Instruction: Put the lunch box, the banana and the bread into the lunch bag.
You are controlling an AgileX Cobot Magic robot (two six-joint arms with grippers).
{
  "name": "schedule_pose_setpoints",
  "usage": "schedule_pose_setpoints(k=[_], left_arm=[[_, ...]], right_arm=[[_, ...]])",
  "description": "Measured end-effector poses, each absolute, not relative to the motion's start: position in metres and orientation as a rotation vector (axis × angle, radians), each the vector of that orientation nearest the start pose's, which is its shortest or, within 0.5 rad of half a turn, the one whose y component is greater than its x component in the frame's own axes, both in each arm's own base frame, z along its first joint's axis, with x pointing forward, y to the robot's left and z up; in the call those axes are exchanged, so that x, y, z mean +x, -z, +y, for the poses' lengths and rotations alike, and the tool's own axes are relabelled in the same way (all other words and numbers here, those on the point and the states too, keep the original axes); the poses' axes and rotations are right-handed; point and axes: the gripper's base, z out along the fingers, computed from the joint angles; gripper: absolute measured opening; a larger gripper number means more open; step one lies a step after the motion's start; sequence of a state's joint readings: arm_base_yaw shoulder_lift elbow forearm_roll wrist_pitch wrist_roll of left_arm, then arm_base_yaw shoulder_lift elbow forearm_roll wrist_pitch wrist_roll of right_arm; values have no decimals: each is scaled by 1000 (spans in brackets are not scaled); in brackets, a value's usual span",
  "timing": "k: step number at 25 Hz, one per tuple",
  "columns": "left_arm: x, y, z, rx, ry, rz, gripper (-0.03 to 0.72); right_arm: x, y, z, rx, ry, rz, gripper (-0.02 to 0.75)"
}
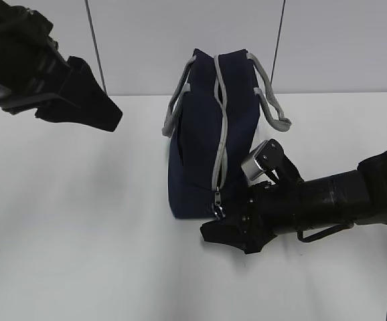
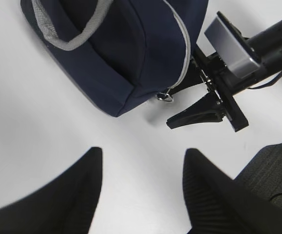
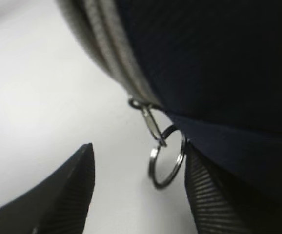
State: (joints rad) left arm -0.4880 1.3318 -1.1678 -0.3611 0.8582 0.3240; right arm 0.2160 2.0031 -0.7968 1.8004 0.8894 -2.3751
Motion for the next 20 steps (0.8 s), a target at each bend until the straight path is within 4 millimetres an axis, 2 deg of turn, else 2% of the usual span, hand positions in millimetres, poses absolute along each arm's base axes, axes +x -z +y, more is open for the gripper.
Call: schedule_pose_setpoints(k=[7,10,16,20], left_arm=[[233,-340,-151,815,507,2360,379],[233,-340,-151,815,507,2360,379],[233,-340,-151,818,507,2364,379],[232,-340,-151,819,508,2367,379]], right_arm=[[306,-104,137,-1081,-878,1924,438],[307,-105,137,-1082,-864,1926,407],[308,-103,136,-1083,-844,1941,197],[308,-103,136,-1084,-842,1940,107]])
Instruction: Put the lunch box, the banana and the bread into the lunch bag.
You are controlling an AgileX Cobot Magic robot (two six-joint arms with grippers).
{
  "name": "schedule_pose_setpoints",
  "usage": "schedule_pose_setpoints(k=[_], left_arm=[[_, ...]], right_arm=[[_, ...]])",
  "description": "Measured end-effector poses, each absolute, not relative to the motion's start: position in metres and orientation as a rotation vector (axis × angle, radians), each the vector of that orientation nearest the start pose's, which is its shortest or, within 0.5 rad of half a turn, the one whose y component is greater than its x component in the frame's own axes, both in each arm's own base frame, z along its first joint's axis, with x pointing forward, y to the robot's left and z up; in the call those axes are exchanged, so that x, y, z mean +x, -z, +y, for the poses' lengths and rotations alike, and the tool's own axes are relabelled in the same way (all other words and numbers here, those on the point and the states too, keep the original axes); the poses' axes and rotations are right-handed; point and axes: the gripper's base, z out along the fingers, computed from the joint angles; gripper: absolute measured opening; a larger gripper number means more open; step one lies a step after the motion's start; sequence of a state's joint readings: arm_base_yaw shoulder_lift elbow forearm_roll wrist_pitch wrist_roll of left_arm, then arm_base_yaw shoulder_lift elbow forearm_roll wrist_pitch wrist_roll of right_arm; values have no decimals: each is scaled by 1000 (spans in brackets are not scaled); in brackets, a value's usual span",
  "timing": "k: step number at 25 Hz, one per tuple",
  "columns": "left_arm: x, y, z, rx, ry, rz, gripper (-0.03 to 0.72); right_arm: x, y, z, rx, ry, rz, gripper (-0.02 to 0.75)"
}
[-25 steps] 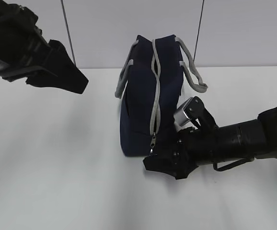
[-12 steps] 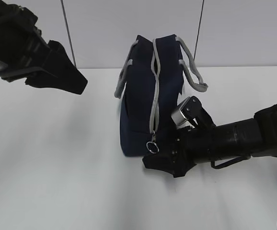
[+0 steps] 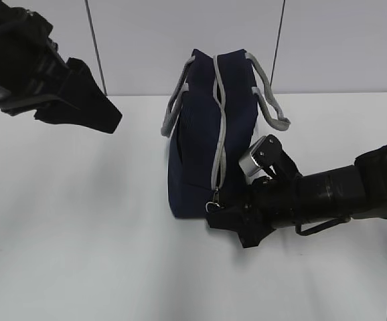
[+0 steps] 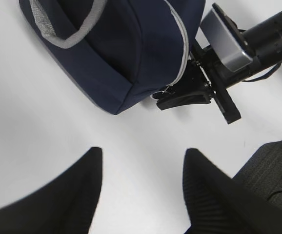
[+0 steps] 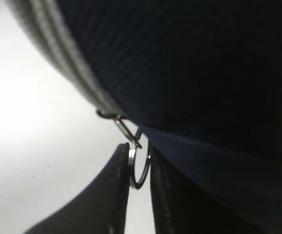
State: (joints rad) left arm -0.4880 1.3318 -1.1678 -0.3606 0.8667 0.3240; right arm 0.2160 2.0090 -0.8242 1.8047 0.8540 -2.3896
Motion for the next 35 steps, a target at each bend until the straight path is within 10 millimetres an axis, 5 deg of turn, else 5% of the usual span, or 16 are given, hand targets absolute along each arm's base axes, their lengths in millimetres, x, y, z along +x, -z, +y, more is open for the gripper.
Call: schedule_pose_setpoints(k=[7,21,35], left_arm=[[232,-340,-151,820,508,2368,379],[232,-340,-151,823,508,2373,379],[232,-340,-151,823,508,2373,379]], right_arm=[[308,-103,136,-1056,-856,1962,-10],[293,-125,129,-1126,-856,2156,-16],[284,-186,126,-1114,-785,2047,-16]])
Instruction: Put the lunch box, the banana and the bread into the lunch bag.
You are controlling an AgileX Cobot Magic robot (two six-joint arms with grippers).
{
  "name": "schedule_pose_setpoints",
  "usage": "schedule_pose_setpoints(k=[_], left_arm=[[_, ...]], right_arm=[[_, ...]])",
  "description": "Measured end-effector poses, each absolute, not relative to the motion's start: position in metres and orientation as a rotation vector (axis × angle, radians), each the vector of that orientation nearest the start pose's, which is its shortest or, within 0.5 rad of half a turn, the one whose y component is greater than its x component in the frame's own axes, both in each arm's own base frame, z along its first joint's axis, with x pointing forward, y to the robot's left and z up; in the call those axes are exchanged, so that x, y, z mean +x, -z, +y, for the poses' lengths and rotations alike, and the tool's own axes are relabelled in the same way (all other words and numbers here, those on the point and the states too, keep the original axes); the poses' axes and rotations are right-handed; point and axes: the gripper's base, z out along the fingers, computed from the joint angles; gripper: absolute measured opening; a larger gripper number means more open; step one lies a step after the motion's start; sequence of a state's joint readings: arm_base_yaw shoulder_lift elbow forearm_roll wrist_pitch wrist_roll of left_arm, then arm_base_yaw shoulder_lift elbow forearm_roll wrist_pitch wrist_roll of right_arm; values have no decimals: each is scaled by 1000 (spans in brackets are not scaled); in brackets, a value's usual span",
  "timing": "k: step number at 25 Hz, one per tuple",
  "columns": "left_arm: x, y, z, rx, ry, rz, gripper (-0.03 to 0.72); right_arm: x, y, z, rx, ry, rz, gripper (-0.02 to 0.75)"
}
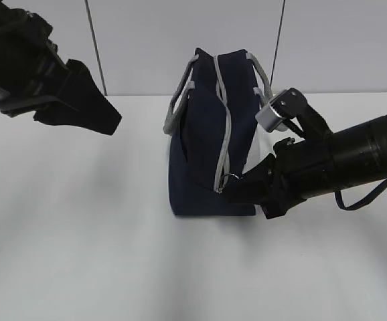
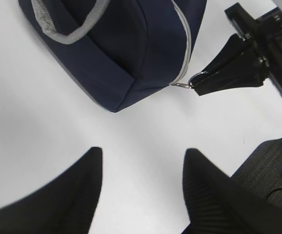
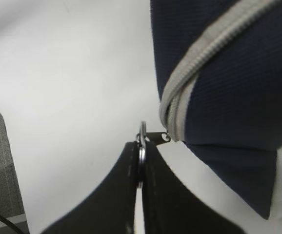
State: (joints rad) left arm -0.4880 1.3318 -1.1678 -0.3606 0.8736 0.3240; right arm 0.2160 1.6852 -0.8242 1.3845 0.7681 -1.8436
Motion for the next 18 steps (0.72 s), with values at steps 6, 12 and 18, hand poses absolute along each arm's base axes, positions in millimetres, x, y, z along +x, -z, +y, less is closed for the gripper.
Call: schedule_pose_setpoints(k=[6,12,18], left_arm=[[232,-340,-151,823,508,2373,379],[232,-340,-151,819,507,2366,379],[233,-340,-151,828,501,2352,379]], right_arm=[[286,-211,126,-1125,-733,1962,-16],[297,-234,128,-1123,-694,1890,-16],[306,-249,130,-1122,-666,1844,-16]])
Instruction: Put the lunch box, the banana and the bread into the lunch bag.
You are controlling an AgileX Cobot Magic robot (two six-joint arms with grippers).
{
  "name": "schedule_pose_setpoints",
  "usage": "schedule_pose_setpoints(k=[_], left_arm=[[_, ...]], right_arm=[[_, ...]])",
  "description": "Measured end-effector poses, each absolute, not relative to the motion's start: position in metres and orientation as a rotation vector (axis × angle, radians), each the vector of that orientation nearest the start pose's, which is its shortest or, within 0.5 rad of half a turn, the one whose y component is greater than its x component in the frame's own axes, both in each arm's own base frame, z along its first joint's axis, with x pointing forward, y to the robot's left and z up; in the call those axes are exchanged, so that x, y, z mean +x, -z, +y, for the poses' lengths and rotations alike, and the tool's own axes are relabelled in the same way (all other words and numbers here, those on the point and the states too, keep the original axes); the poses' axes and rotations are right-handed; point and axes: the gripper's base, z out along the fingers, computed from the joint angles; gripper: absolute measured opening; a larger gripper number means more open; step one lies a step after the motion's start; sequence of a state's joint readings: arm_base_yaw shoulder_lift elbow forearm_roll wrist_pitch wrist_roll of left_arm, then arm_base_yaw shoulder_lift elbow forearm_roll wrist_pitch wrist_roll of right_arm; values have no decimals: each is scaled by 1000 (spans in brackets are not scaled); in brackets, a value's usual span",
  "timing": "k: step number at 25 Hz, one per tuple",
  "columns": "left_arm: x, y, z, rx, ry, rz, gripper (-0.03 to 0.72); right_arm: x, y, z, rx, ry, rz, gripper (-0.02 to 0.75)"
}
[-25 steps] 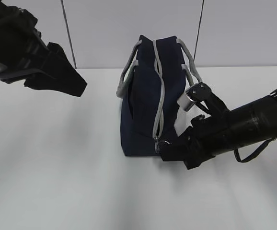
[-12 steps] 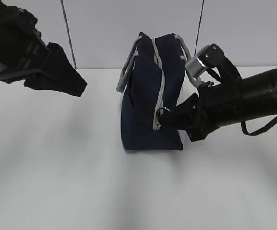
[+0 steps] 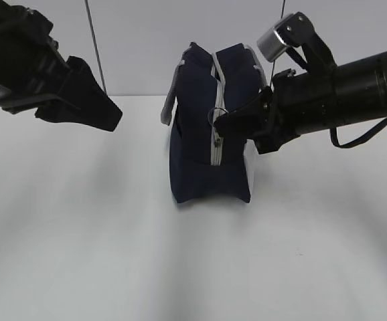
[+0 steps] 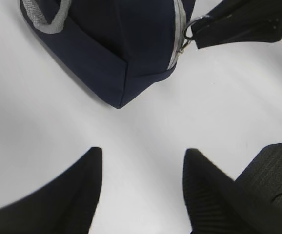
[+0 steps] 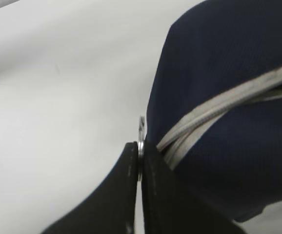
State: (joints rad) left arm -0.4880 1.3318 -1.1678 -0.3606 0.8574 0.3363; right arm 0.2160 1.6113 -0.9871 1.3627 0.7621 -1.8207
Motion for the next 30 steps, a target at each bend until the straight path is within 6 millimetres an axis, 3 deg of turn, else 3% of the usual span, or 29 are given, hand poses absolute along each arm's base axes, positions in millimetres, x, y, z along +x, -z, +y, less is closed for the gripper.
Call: schedule_pose_setpoints(k=[6,13,21,30], left_arm=[[235,-341,-153,871,499,2305,379],[251,-328,-171,916,602,2219,379],[267,-284,-183,883,668,2103,379],[292,-257,-195,799,688,2012,401]], right_arm=[[318,-271,132,-1119,-614,1774,-16],[328,-291,132,-1095,-554,1722,-16],[341,-302,127,-965,-460,1728,-16],[340,-303,128,-960,-483,1725,-16]])
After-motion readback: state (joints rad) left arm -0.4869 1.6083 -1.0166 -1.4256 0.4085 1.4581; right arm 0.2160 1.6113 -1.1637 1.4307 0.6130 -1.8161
